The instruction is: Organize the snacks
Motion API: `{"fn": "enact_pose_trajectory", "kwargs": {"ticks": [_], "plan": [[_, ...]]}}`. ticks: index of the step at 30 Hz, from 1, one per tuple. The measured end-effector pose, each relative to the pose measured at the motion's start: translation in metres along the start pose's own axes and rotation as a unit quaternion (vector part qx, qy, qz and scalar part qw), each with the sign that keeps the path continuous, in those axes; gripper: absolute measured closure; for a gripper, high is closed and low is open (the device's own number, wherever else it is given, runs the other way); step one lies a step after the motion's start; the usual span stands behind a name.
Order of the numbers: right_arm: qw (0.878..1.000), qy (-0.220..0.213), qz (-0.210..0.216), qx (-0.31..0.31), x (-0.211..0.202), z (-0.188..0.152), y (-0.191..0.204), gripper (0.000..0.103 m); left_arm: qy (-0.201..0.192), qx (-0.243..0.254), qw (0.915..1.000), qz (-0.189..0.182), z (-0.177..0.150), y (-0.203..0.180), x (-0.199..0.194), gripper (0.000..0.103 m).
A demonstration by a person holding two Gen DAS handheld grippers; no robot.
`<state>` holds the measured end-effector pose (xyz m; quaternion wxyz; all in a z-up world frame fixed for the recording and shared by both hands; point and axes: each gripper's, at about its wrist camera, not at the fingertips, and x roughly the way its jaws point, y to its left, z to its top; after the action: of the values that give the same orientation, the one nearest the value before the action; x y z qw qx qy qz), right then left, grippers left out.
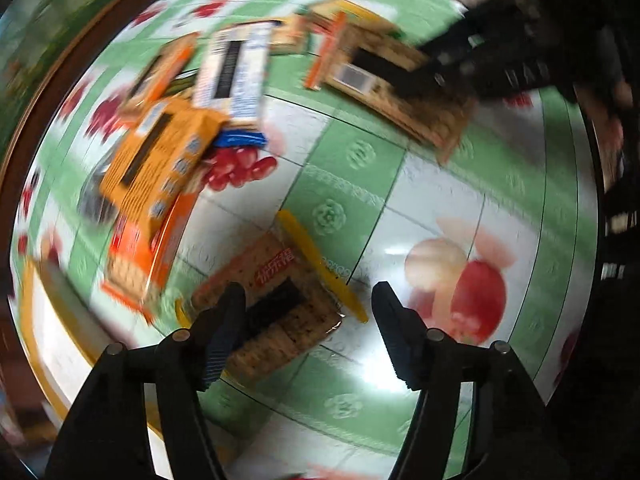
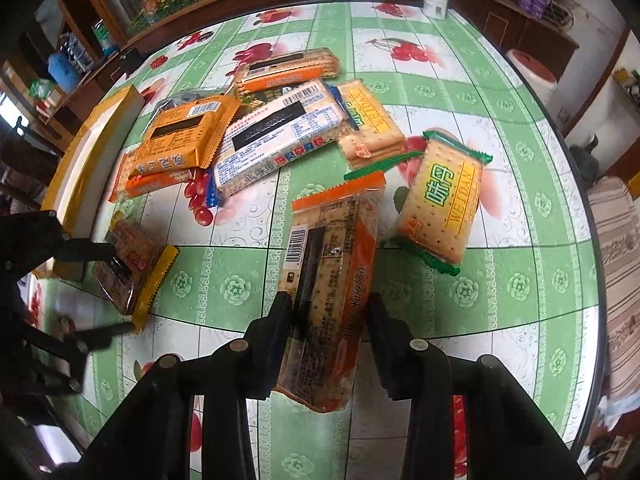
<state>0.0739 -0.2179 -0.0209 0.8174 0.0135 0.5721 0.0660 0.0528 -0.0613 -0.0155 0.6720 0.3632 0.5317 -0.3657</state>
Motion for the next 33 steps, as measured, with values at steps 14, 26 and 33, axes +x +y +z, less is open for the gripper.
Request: {"fn": "enact_pose_trajectory", "kwargs": {"ticks": [14, 26, 33], "plan": [[1.000, 0.008, 0.002, 0.025, 0.000, -0.002, -0.006, 0.064, 0.040, 0.043, 0.9965, -0.060, 0.004, 0.045, 0.002, 0.098], [0.999, 0.009, 0.000, 0.039, -0.004, -0.010, -0.009, 0.064, 0.018, 0.031, 0.9973, 0.064, 0.008, 0.038, -0.015, 0.020], [0.999, 0.008, 0.012, 0.028, -0.001, -0.007, -0.009, 0.063, -0.019, -0.233, 0.9681, 0.091, 0.000, 0.045, -0.029, 0.020]]}}
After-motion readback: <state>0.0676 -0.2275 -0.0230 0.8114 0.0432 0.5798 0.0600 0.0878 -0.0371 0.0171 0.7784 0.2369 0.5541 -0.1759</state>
